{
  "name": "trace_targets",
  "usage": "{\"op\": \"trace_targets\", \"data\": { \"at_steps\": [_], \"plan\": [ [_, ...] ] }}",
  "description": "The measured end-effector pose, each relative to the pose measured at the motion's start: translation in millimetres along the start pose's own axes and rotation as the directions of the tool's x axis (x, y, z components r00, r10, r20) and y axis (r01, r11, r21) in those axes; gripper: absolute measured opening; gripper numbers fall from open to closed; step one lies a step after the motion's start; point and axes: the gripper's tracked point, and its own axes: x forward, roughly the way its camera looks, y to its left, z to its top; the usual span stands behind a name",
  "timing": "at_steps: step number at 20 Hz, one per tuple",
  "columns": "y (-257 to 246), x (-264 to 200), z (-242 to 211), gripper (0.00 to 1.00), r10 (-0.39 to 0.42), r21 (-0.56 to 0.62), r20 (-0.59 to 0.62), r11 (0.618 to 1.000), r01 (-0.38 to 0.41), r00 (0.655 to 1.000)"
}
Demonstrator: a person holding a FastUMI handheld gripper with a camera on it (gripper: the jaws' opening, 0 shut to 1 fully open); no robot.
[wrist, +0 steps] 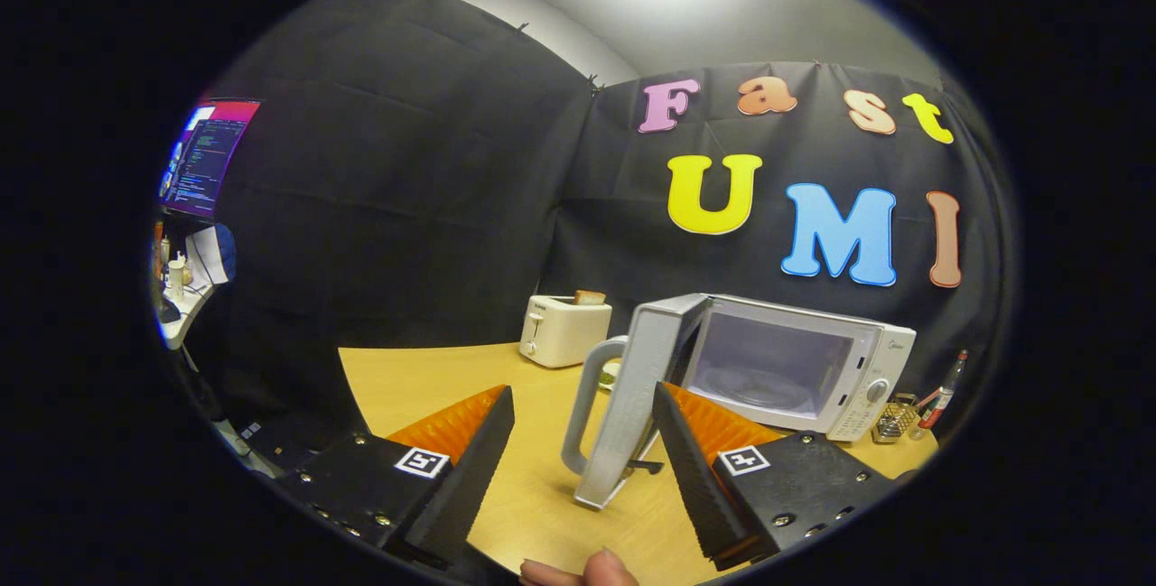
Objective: Open the microwave, put the food inside, and close the microwave door.
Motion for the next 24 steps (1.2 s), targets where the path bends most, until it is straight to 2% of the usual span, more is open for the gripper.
{"op": "trace_targets", "data": {
  "at_steps": [6, 9, 12, 16, 19, 21, 23, 24],
  "plan": [
    [-112, -47, -36, 0.93, -0.037, 0.021, -0.075, 0.999, 0.039, 0.997],
    [-149, -67, -67, 0.93, -0.024, -0.011, -0.135, 1.0, 0.023, 0.991],
    [-179, -83, -103, 0.93, 0.001, 0.042, -0.21, 0.999, 0.008, 0.978],
    [-207, -100, -157, 0.93, 0.082, 0.162, -0.382, 0.987, -0.021, 0.921],
    [-226, -99, -176, 0.93, 0.093, 0.179, -0.419, 0.984, -0.018, 0.903],
    [-217, -99, -187, 0.93, 0.159, 0.232, -0.446, 0.971, -0.057, 0.881],
    [-229, -96, -203, 0.93, 0.123, 0.204, -0.506, 0.979, -0.02, 0.854],
    [-226, -97, -207, 0.93, 0.14, 0.207, -0.52, 0.978, -0.035, 0.843]
  ]
}}
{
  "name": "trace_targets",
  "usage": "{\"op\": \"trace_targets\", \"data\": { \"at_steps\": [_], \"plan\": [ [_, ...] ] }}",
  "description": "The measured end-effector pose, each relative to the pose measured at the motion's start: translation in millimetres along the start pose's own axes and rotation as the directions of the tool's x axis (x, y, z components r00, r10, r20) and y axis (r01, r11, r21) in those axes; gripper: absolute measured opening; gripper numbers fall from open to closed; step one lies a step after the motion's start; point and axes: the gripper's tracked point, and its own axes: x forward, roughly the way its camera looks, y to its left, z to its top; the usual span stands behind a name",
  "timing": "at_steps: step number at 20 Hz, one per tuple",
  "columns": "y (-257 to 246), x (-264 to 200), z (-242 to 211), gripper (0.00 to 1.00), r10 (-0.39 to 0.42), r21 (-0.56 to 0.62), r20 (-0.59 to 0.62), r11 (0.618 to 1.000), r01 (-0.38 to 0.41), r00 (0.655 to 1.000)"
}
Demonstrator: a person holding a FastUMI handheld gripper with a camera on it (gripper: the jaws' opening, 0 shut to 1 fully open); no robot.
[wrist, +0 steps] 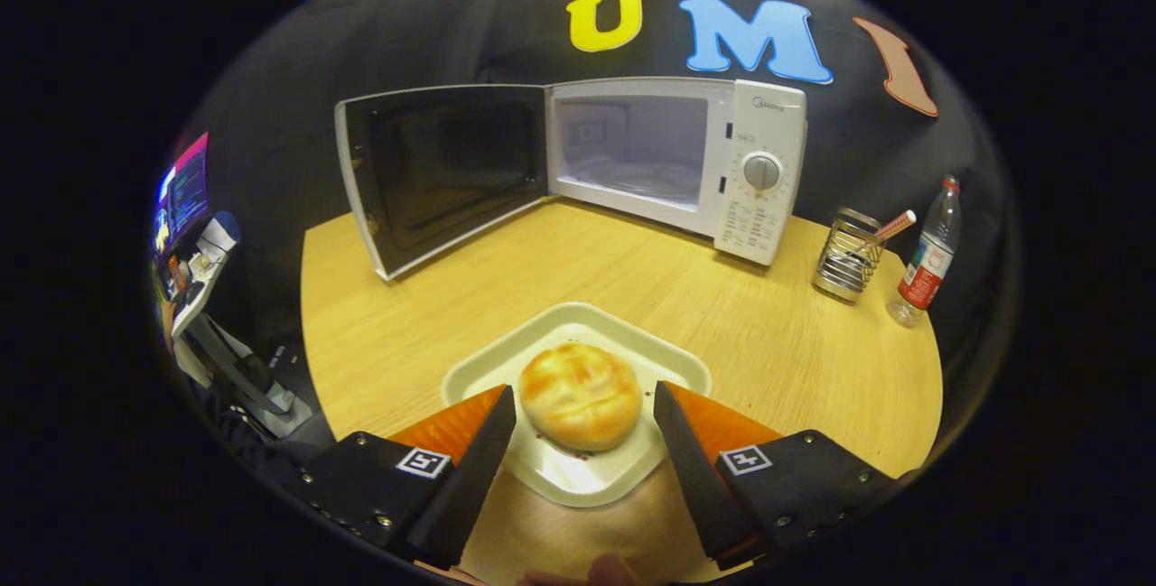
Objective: Open the microwave, put the food inside, and close the microwave door.
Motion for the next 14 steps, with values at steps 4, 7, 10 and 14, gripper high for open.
{"op": "trace_targets", "data": {
  "at_steps": [4, 7, 10, 14],
  "plan": [
    [6, 13, -9, 0.96, 0.031, 0.007, -0.05, 0.999, -0.031, 0.998],
    [7, 15, -4, 0.83, 0.033, 0.085, -0.021, 0.996, -0.031, 0.999],
    [8, 16, -2, 0.75, 0.028, 0.138, 0.002, 0.99, -0.028, 1.0],
    [12, 9, 10, 0.65, 0.004, 0.178, 0.051, 0.984, -0.013, 0.999]
  ]
}}
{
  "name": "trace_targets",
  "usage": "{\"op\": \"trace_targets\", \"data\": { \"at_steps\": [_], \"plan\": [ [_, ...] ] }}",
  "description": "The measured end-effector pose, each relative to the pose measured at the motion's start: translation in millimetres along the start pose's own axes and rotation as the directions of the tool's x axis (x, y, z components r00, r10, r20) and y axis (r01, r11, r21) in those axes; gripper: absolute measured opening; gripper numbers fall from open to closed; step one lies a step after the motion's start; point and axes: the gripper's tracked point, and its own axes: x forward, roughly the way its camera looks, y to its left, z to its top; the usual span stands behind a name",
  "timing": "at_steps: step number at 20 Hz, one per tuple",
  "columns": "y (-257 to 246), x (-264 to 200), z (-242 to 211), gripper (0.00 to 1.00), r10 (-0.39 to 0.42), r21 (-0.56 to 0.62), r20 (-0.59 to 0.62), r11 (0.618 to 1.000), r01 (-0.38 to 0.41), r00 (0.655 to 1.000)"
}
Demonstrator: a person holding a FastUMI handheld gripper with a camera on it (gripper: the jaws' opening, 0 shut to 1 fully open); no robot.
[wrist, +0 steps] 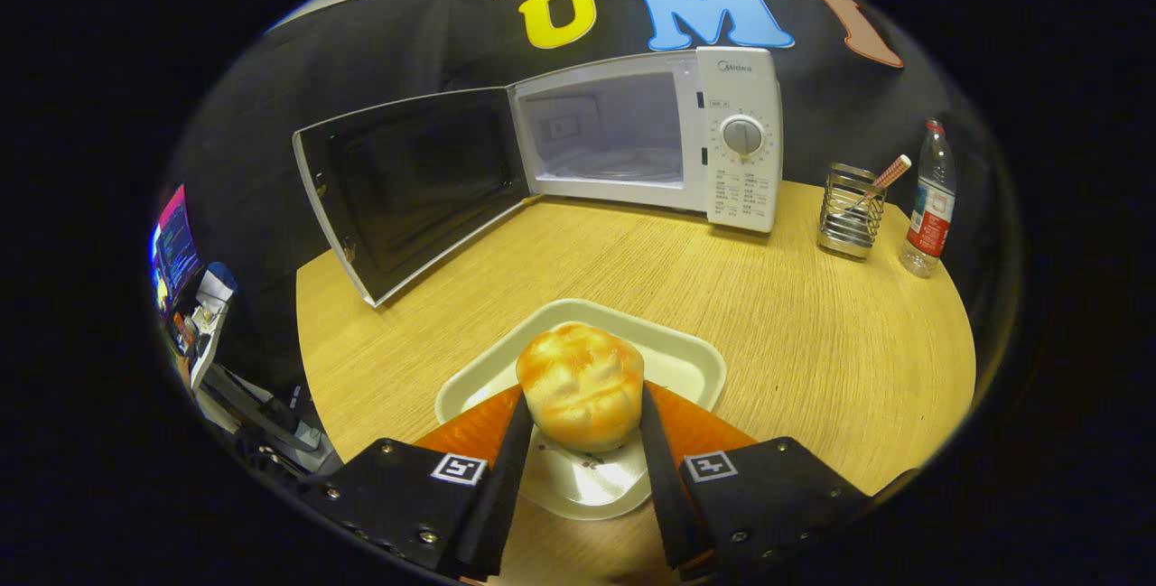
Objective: Open the microwave, put the food inside, and close the microwave door.
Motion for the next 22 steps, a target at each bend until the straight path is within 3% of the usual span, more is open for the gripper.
{"op": "trace_targets", "data": {
  "at_steps": [10, 22],
  "plan": [
    [50, 11, 77, 0.65, 0.034, 0.037, 0.137, 0.999, -0.039, 0.99],
    [67, 105, 172, 0.65, -0.091, 0.133, 0.209, 0.989, 0.064, 0.974]
  ]
}}
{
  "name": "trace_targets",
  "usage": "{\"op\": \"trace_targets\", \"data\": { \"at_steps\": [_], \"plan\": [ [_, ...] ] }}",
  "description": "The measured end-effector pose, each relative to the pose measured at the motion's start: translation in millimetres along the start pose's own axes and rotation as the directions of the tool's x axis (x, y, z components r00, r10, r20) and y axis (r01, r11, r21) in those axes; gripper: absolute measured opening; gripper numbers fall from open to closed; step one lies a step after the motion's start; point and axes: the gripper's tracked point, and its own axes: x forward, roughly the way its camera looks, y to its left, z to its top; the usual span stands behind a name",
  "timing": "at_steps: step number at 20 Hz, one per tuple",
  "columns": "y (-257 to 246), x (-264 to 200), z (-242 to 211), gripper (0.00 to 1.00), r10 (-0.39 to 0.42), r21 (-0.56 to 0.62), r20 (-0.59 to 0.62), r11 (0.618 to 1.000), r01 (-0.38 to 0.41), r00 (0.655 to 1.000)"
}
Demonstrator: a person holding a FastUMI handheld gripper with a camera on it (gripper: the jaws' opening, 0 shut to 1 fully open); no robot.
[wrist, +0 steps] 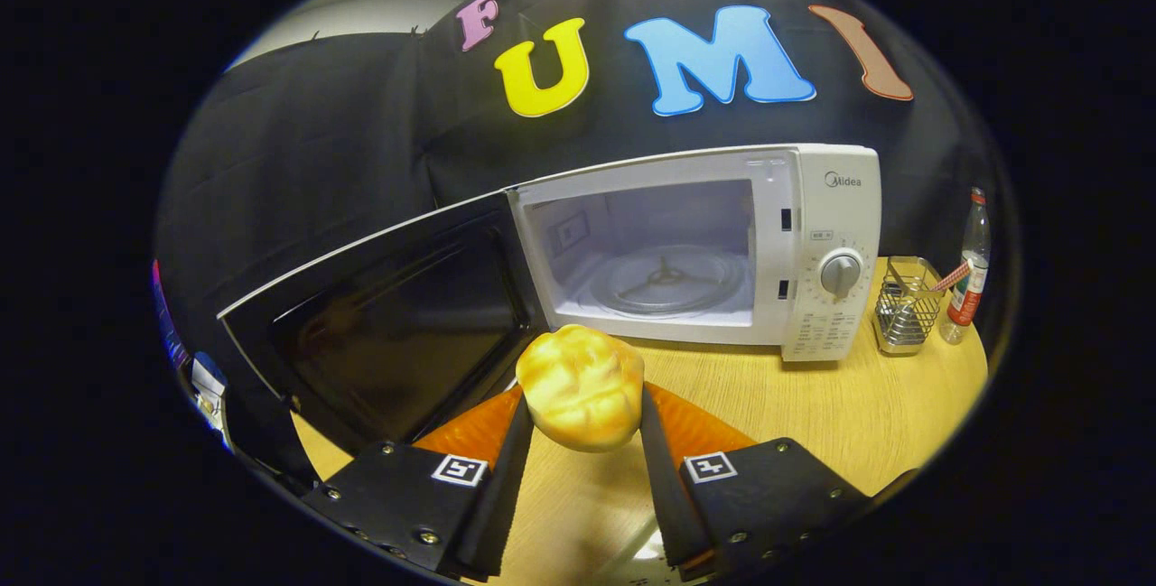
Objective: Open the microwave, put the food inside, and close the microwave door.
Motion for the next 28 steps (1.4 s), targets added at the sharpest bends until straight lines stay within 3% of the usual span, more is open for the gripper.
{"op": "trace_targets", "data": {
  "at_steps": [9, 12, 16, 20, 24, 28],
  "plan": [
    [-4, 104, 24, 0.65, -0.105, 0.191, 0.057, 0.977, 0.093, 0.993],
    [-18, 136, 29, 0.65, -0.16, 0.304, 0.083, 0.944, 0.128, 0.984],
    [-27, 173, 38, 0.64, -0.18, 0.45, 0.107, 0.886, 0.114, 0.978],
    [-42, 198, 41, 0.64, -0.246, 0.464, 0.115, 0.87, 0.167, 0.962],
    [-49, 215, 52, 0.64, -0.268, 0.491, 0.143, 0.855, 0.166, 0.953],
    [-72, 224, 57, 0.64, -0.344, 0.462, 0.157, 0.854, 0.239, 0.926]
  ]
}}
